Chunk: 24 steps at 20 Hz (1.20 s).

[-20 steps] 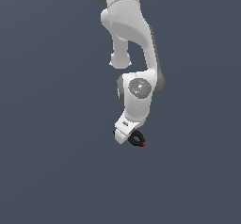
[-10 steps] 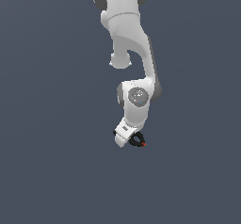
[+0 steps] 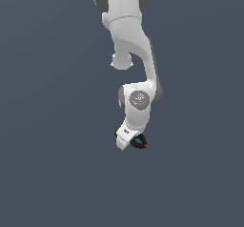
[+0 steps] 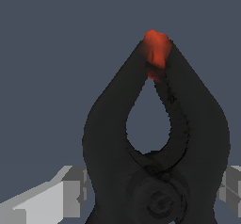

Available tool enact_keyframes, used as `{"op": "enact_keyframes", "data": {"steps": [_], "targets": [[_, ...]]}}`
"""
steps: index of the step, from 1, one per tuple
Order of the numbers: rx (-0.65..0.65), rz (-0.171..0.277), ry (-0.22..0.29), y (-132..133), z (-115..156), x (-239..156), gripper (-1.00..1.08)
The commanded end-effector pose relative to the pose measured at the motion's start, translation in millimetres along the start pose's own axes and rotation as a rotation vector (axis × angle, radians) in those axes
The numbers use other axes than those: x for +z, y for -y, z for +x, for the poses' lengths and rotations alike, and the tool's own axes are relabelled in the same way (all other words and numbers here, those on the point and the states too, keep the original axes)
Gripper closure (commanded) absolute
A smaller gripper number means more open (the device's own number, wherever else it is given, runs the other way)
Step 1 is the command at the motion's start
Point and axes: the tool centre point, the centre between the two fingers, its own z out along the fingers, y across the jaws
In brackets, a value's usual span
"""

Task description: Pick up the object and move it to a goal position.

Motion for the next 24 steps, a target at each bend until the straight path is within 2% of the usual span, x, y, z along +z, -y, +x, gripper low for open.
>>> {"op": "enact_keyframes", "data": {"steps": [1,12,17,24], "targets": [[-0.001,0.002,0.000,1.5,0.9,1.4,1.08],[0.000,0.001,0.000,-8.2,-3.1,-16.3,1.08],[-0.001,0.001,0.000,-24.0,-8.4,-47.2,1.08],[-0.001,0.002,-0.001,-56.4,-18.7,-110.1,1.08]]}}
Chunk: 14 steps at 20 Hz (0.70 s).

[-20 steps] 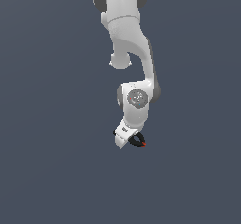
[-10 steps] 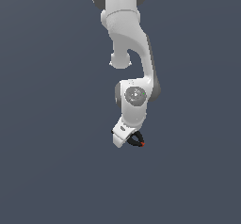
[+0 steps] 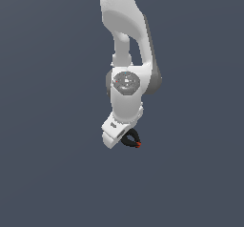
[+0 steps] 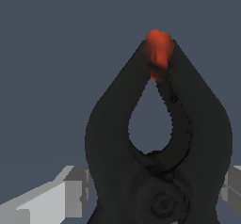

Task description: Pick up the object and move it to a goal position.

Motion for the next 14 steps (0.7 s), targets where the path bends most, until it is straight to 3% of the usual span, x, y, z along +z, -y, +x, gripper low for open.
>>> {"op": "enact_keyframes", "data": {"steps": [1,14], "targets": [[-0.001,-0.001,-0.002,-12.7,-3.7,-25.8,1.08],[-0.001,-0.001,-0.003,-75.4,-21.7,-143.8,1.08]]}}
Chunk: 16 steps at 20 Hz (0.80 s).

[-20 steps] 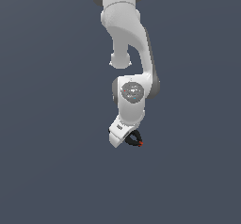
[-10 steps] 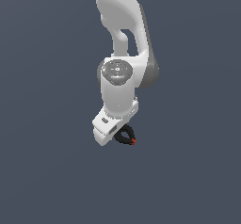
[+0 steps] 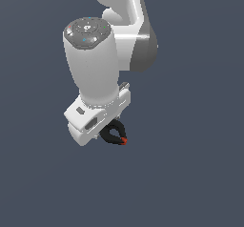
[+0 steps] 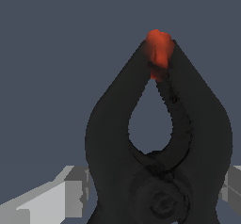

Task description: Pick up the object and move it to a goal position.

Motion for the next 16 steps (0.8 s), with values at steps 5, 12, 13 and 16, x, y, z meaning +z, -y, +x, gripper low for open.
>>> {"op": "enact_keyframes", "data": {"steps": [5,12,13,16], "targets": [[-0.001,0.000,-0.001,-23.4,-5.7,-43.7,1.08],[0.000,-0.001,0.000,-40.9,-9.3,-73.8,1.08],[0.000,-0.001,0.000,-42.7,-9.6,-76.6,1.08],[0.000,-0.001,0.000,-46.8,-10.2,-83.4,1.08]]}}
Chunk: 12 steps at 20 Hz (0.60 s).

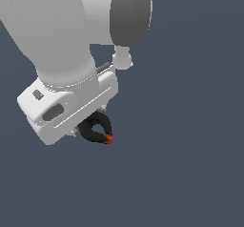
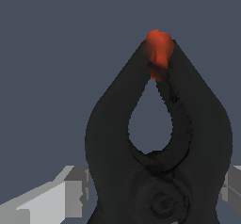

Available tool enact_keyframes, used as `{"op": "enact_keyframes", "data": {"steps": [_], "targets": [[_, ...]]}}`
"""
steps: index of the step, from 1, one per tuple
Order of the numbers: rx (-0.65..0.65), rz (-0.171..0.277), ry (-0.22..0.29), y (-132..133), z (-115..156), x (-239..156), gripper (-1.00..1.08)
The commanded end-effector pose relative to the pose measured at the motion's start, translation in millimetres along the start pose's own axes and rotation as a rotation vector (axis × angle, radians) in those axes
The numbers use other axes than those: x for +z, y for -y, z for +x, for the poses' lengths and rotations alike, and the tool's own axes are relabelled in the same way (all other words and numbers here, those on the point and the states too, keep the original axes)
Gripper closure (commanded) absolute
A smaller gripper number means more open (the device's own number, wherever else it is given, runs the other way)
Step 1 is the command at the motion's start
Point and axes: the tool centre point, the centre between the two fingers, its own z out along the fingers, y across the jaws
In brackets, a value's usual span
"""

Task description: Pick up the object and move it to a goal position.

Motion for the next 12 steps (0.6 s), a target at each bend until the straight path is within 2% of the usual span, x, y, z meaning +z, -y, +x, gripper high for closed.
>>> {"op": "enact_keyframes", "data": {"steps": [1,12], "targets": [[0.000,-0.001,-0.001,-3.3,-0.3,-6.8,1.08],[0.000,-0.001,-0.001,-8.6,-0.6,-14.4,1.08]]}}
